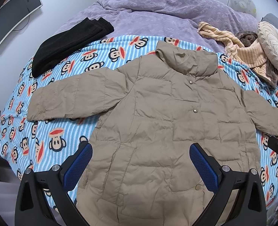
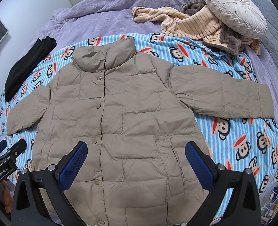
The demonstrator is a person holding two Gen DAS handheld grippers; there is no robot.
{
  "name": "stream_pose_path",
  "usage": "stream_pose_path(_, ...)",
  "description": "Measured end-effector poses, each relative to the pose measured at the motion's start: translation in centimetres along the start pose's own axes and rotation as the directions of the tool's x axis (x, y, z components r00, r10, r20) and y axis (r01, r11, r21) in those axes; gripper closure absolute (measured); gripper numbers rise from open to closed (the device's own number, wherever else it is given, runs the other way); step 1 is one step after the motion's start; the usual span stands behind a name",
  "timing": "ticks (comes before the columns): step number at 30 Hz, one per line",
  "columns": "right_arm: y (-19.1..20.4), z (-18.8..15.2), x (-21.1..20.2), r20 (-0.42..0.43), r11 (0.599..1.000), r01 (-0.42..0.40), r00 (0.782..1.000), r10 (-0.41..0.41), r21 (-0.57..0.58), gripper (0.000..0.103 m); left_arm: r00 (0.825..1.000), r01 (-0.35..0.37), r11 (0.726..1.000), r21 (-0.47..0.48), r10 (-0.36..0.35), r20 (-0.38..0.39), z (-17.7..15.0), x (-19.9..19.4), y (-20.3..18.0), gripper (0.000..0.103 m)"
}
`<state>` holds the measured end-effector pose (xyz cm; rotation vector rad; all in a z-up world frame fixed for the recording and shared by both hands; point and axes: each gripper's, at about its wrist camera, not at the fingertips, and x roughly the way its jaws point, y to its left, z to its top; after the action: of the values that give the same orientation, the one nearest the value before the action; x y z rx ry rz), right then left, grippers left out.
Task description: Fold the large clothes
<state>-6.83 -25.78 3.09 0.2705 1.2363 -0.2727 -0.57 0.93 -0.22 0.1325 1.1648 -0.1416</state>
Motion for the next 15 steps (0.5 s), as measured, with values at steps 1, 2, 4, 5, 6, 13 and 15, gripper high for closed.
stream_pose_path(1,-0.02,0.01,0.04,0.0,1.0,0.001,1.0,-0.001,0.0,0.0,1.0,0.0,1.0,0.0,0.0,0.0,0.01,-0.05,-0.08,0.0)
stream_pose_path(2,0.03,-0.01,-0.01,0.0,1.0,0.001,1.0,-0.001,0.0,0.0,1.0,0.0,1.0,0.0,0.0,0.0,0.01,-0.02,-0.05,0.0)
stream_pose_path(4,-0.03,0.0,0.06,0.0,1.0,0.001,1.0,-0.001,0.0,0.0,1.0,0.0,1.0,0.0,0.0,0.0,-0.01,0.01,-0.01,0.0)
stream_pose_path(5,-0.03,0.0,0.07,-0.001,1.0,0.001,1.0,-0.001,0.0,0.0,1.0,0.0,1.0,0.001,0.0,0.0,0.0,-0.02,-0.06,0.0)
stream_pose_path(6,0.02,-0.02,0.02,-0.001,1.0,0.001,1.0,-0.001,0.0,0.0,1.0,0.0,1.0,0.001,0.0,-0.001,0.0,0.0,-0.03,0.0)
stream_pose_path(13,0.0,-0.02,0.1,0.0,1.0,0.0,1.0,0.0,0.0,0.0,1.0,-0.004,1.0,0.001,0.004,0.001,-0.09,0.07,0.28,0.0)
stream_pose_path(15,0.06,-0.03,0.07,-0.001,1.0,0.001,1.0,-0.001,0.0,0.0,1.0,-0.004,1.0,0.001,0.004,0.0,-0.12,0.11,0.39,0.0)
